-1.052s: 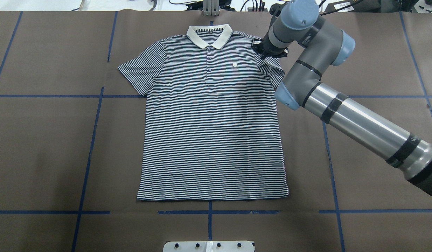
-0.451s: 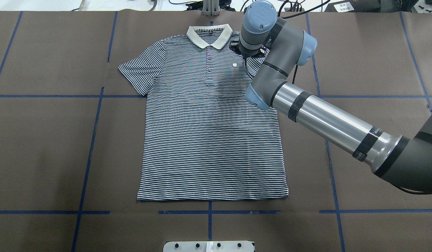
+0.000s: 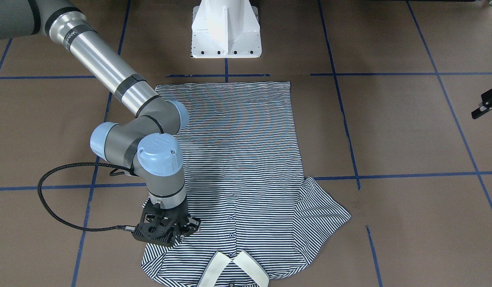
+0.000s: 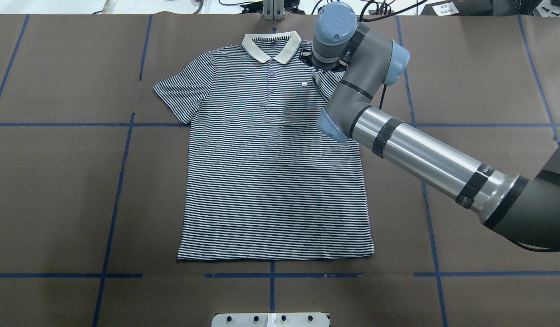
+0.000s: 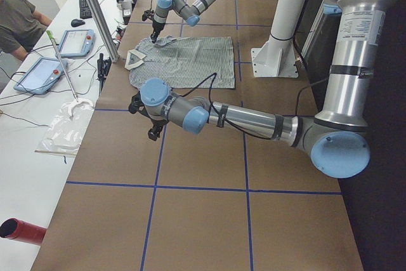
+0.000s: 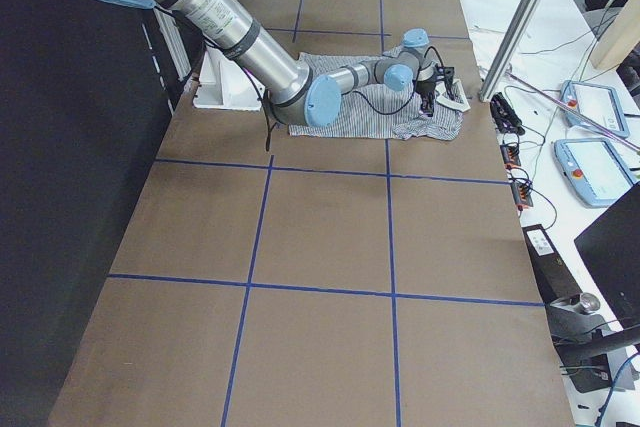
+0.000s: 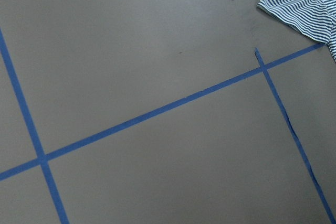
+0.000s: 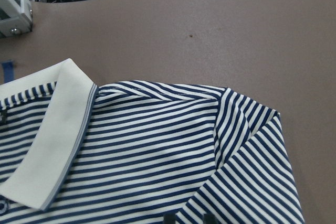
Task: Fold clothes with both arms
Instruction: 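Move the right gripper toward the shirt shoulder near the collar, then bring the left gripper to the other shoulder while the right gripper hovers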
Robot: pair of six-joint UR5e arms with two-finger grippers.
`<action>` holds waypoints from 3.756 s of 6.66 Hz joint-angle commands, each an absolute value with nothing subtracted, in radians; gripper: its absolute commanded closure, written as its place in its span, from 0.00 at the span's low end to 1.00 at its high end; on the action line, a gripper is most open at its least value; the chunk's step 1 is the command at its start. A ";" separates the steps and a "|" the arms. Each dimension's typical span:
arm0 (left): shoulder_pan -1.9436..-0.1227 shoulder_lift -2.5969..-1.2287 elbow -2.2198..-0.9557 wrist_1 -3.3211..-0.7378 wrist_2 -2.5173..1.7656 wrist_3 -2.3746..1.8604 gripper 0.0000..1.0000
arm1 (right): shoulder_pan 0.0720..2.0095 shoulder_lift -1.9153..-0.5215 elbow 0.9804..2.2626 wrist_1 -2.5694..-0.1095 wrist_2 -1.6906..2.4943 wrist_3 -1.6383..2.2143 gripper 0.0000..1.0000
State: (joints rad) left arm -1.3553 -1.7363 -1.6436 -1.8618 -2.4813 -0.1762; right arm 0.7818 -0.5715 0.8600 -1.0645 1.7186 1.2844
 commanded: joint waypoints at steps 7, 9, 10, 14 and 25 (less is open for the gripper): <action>-0.916 -2.224 -1.117 -2.146 -1.927 -1.032 0.12 | 0.836 -0.927 1.336 -1.060 1.864 1.276 0.00; -0.905 -2.233 -1.059 -2.196 -1.925 -1.032 0.27 | 0.838 -0.928 1.338 -1.058 1.850 1.276 0.00; -0.905 -2.244 -1.054 -2.203 -1.925 -1.032 0.30 | 0.836 -0.928 1.338 -1.058 1.842 1.276 0.00; -0.877 -2.256 -1.049 -2.203 -1.896 -1.032 0.40 | 0.839 -0.934 1.338 -1.058 1.829 1.276 0.00; -0.763 -2.399 -1.140 -2.167 -1.876 -1.442 1.00 | 0.841 -0.983 1.339 -1.023 1.829 1.292 0.00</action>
